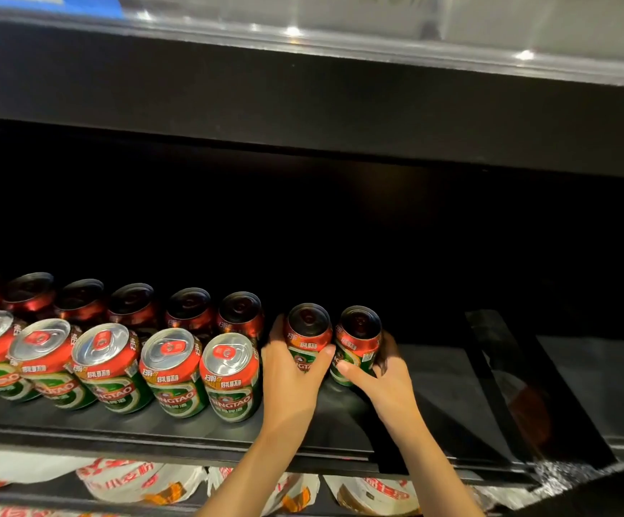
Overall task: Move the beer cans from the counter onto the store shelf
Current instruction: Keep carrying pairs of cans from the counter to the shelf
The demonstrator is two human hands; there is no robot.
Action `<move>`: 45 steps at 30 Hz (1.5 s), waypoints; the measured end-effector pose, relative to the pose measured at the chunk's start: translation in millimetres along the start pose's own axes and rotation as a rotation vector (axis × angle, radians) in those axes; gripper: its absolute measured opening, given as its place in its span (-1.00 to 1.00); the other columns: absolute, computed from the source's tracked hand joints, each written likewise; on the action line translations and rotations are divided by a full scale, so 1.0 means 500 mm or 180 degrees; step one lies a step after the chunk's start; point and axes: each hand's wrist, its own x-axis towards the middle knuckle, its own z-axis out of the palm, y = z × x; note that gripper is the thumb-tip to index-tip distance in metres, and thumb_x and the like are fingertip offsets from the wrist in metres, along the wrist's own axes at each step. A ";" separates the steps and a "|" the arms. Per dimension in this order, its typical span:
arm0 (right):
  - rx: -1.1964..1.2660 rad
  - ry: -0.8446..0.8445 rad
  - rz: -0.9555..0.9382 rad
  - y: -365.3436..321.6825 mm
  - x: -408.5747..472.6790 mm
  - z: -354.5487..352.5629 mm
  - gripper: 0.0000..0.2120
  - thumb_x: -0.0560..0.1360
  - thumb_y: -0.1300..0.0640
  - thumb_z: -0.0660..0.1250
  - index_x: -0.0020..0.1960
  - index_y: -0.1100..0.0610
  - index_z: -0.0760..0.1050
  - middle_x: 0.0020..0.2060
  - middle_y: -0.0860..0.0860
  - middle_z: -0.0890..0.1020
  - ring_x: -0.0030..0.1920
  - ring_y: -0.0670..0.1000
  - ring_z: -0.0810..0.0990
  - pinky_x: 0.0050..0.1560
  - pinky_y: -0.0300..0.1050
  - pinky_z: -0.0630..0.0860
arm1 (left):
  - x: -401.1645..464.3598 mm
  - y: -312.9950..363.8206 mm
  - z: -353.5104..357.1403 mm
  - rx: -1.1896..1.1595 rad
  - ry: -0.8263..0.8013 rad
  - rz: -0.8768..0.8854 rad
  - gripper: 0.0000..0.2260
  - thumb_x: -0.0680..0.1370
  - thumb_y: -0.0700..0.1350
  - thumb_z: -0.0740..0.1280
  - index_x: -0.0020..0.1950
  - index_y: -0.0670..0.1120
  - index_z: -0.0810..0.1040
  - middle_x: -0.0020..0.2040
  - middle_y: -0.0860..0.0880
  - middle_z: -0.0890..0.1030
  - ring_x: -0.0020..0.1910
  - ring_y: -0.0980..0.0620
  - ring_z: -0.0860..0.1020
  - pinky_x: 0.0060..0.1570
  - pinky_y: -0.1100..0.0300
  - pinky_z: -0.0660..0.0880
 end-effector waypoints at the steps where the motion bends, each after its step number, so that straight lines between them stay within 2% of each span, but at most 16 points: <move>1: -0.0004 0.0007 -0.0026 0.005 -0.003 0.000 -0.39 0.30 0.24 0.53 0.27 -0.01 0.39 0.10 -0.05 0.64 0.13 -0.09 0.60 0.04 -0.30 0.53 | -0.004 -0.007 0.000 -0.0055 -0.0051 0.0031 -0.38 0.40 0.06 0.46 0.36 0.13 0.24 0.14 0.06 0.42 0.17 0.11 0.42 0.17 0.20 0.40; 3: -0.0008 0.0042 -0.0025 0.012 -0.007 -0.001 -0.30 0.28 0.23 0.55 0.34 0.06 0.34 0.15 -0.04 0.60 0.16 -0.08 0.59 0.08 -0.26 0.54 | -0.017 -0.024 -0.002 -0.0105 -0.0151 0.0022 -0.50 0.39 0.13 0.42 0.24 0.23 0.26 0.13 0.06 0.46 0.15 0.15 0.45 0.14 0.19 0.44; 6: -0.0040 0.0104 0.0093 0.024 -0.007 0.002 -0.23 0.25 0.21 0.58 0.35 0.06 0.29 0.18 -0.06 0.56 0.16 -0.10 0.57 0.07 -0.25 0.54 | -0.030 -0.048 -0.005 -0.0048 -0.0253 0.0016 -0.58 0.46 0.03 0.39 0.24 0.05 0.31 0.09 0.08 0.50 0.12 0.19 0.48 0.13 0.14 0.48; 8: -0.0127 0.0152 0.0191 0.026 -0.009 0.005 -0.25 0.23 0.14 0.60 0.31 0.06 0.29 0.17 -0.04 0.55 0.16 -0.08 0.56 0.04 -0.24 0.54 | -0.031 -0.054 -0.008 -0.0007 -0.0234 0.0042 -0.63 0.49 0.00 0.38 0.22 0.01 0.32 0.07 0.08 0.50 0.10 0.18 0.49 0.10 0.20 0.47; 10: -0.0177 0.0182 0.0192 0.023 -0.010 0.008 -0.33 0.26 0.17 0.58 0.25 0.01 0.32 0.11 -0.10 0.57 0.12 -0.13 0.58 -0.03 -0.30 0.52 | -0.032 -0.053 -0.009 -0.0024 -0.0240 0.0094 -0.67 0.50 0.01 0.36 0.19 0.01 0.34 0.06 0.07 0.51 0.08 0.20 0.50 0.03 0.32 0.45; 13: -0.0241 0.0205 0.0119 0.020 -0.011 0.005 -0.40 0.29 0.21 0.56 0.20 -0.07 0.36 0.05 -0.19 0.58 0.05 -0.27 0.58 -0.08 -0.40 0.51 | -0.034 -0.051 -0.009 -0.0027 -0.0207 0.0153 -0.67 0.50 0.01 0.36 0.19 0.01 0.34 0.06 0.09 0.50 0.07 0.24 0.49 0.00 0.39 0.43; 18: -0.0285 0.0210 0.0218 0.025 -0.016 0.003 -0.41 0.30 0.13 0.56 0.26 0.06 0.40 0.14 -0.07 0.58 0.17 -0.10 0.56 0.13 -0.20 0.49 | -0.036 -0.047 -0.007 -0.0030 -0.0080 0.0206 -0.68 0.50 -0.01 0.37 0.16 0.06 0.31 0.04 0.11 0.50 0.05 0.29 0.47 -0.02 0.40 0.40; 21: -0.0291 0.0207 0.0254 0.021 -0.019 0.005 -0.42 0.33 0.16 0.53 0.27 0.09 0.39 0.15 -0.06 0.56 0.15 -0.12 0.54 0.17 -0.16 0.48 | -0.036 -0.048 -0.006 0.0027 -0.0062 0.0235 -0.67 0.50 0.00 0.37 0.15 0.07 0.30 0.05 0.09 0.49 0.07 0.26 0.47 0.02 0.35 0.40; 25: -0.0369 0.0225 0.0229 0.021 -0.019 0.007 -0.45 0.35 0.21 0.52 0.22 0.01 0.34 0.06 -0.19 0.53 0.08 -0.25 0.52 -0.08 -0.43 0.47 | -0.035 -0.049 -0.006 0.0081 -0.0066 0.0237 -0.65 0.50 0.00 0.37 0.18 0.04 0.29 0.07 0.07 0.48 0.07 0.21 0.47 0.03 0.35 0.39; 28: -0.0462 0.0203 0.0181 0.018 -0.020 0.009 -0.46 0.38 0.23 0.49 0.22 -0.04 0.31 0.03 -0.27 0.50 0.08 -0.23 0.51 -0.10 -0.46 0.45 | -0.036 -0.049 -0.007 0.0139 -0.0060 0.0250 -0.66 0.50 0.00 0.36 0.16 0.05 0.28 0.05 0.08 0.47 0.05 0.28 0.45 -0.01 0.44 0.37; 31: -0.0503 0.0205 0.0199 0.015 -0.021 0.013 -0.44 0.35 0.18 0.52 0.22 -0.02 0.30 0.02 -0.29 0.47 0.07 -0.21 0.50 -0.12 -0.44 0.44 | -0.036 -0.049 -0.007 0.0132 -0.0083 0.0225 -0.63 0.49 -0.01 0.37 0.20 0.03 0.28 0.07 0.09 0.46 0.08 0.26 0.46 0.01 0.42 0.39; 35: -0.0477 0.0326 0.0262 0.017 -0.019 0.013 -0.38 0.29 0.12 0.56 0.25 0.00 0.34 0.12 -0.16 0.52 0.13 -0.15 0.51 0.09 -0.29 0.44 | -0.035 -0.050 -0.006 0.0230 -0.0091 0.0224 -0.62 0.49 -0.08 0.39 0.19 0.00 0.28 0.05 0.08 0.45 0.04 0.30 0.43 -0.02 0.52 0.35; 38: -0.0433 0.0303 0.0275 0.011 -0.021 0.012 -0.42 0.32 0.17 0.54 0.24 0.02 0.35 0.10 -0.12 0.51 0.09 -0.16 0.50 0.07 -0.30 0.43 | -0.036 -0.049 -0.005 0.0349 -0.0070 0.0249 -0.61 0.49 -0.07 0.38 0.23 -0.09 0.30 0.08 0.04 0.43 0.04 0.18 0.44 0.03 0.38 0.37; 40: -0.0461 0.0240 0.0244 0.009 -0.022 0.009 -0.44 0.34 0.19 0.52 0.23 -0.01 0.33 0.06 -0.18 0.52 0.07 -0.20 0.52 0.06 -0.33 0.44 | -0.036 -0.047 -0.005 0.0420 -0.0081 0.0243 -0.61 0.50 -0.06 0.37 0.23 -0.11 0.29 0.08 0.03 0.42 0.07 0.11 0.43 0.05 0.28 0.39; 42: -0.0465 0.0179 0.0210 0.008 -0.023 0.007 -0.46 0.37 0.22 0.49 0.21 -0.06 0.30 0.01 -0.29 0.49 0.00 -0.29 0.51 -0.02 -0.41 0.43 | -0.037 -0.045 -0.005 0.0451 -0.0095 0.0237 -0.61 0.51 -0.05 0.36 0.23 -0.11 0.29 0.08 0.03 0.41 0.08 0.10 0.43 0.06 0.26 0.39; 45: -0.0501 0.0133 0.0183 0.012 -0.021 0.006 -0.48 0.39 0.22 0.48 0.20 -0.07 0.30 0.00 -0.32 0.47 0.00 -0.32 0.48 -0.03 -0.44 0.41 | -0.037 -0.048 -0.001 0.0543 -0.0086 0.0164 -0.60 0.51 -0.04 0.35 0.25 -0.12 0.29 0.10 0.01 0.41 0.12 0.06 0.44 0.08 0.25 0.39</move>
